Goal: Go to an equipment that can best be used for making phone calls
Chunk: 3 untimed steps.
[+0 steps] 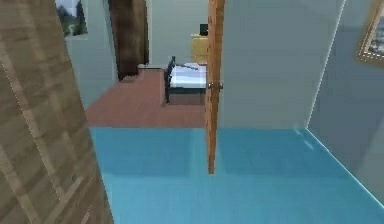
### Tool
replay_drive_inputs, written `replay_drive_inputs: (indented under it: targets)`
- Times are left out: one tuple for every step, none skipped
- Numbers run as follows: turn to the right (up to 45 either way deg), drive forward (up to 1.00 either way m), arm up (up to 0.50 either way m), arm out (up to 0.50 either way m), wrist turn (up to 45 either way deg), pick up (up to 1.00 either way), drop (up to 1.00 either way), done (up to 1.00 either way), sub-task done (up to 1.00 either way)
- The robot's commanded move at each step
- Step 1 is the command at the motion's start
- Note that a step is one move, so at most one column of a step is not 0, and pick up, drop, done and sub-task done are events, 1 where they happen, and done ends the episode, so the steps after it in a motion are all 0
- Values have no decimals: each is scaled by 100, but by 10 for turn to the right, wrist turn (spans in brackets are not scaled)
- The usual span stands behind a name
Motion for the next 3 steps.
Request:
replay_drive_inputs:
  targets:
    - [0,5,0,0,0,0,0,0,0]
    - [-120,0,0,0,0,0,0,0,0]
    - [0,100,0,0,0,0,0,0,0]
